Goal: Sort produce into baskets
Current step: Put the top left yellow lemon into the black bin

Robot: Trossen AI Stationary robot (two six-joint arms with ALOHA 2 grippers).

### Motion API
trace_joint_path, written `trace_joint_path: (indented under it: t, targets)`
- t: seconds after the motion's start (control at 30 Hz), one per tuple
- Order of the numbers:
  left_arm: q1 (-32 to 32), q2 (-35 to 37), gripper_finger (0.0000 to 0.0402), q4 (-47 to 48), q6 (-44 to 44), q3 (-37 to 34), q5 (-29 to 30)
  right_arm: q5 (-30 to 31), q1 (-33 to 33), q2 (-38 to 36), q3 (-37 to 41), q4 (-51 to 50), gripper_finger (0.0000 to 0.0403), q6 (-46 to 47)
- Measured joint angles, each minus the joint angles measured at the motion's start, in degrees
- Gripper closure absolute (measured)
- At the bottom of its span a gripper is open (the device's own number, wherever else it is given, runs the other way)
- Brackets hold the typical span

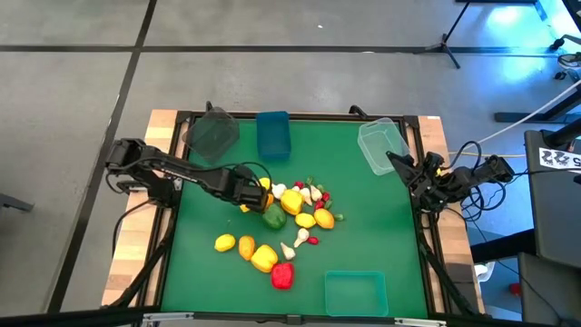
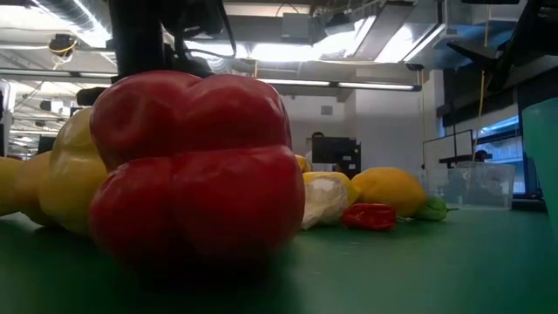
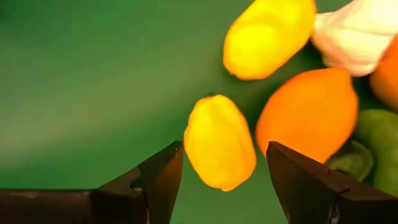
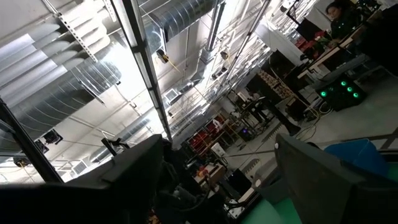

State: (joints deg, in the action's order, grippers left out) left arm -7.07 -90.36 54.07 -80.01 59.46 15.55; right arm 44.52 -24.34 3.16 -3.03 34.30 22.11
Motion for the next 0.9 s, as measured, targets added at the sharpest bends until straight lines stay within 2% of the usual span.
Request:
trace_joint_path:
  t: [0.37, 0.6, 0.77, 0.9]
  targets:
    - [1.49, -0.16, 0.0174, 0.49, 1.98, 0.0, -0.35, 0.0, 0.0, 0.0, 0.0, -0.62, 0.01, 0.08]
    - [1.55, -0.25, 0.0174, -1.15, -0.53, -0.02, 0.61, 0.02, 0.0, 0.0, 0.0, -1.54, 0.01, 0.11]
    - [2.69, -0.25, 0.0172, -0.65, 4.2, -0.02, -2.06, 0.02, -0.02, 0.0, 0.0, -1.52, 0.01, 0.11]
    - [3.32, -0.25, 0.0152, -0.65, 5.95, -0.02, -2.27, 0.01, 0.0, 0.0, 0.0, -1.5, 0.01, 0.11]
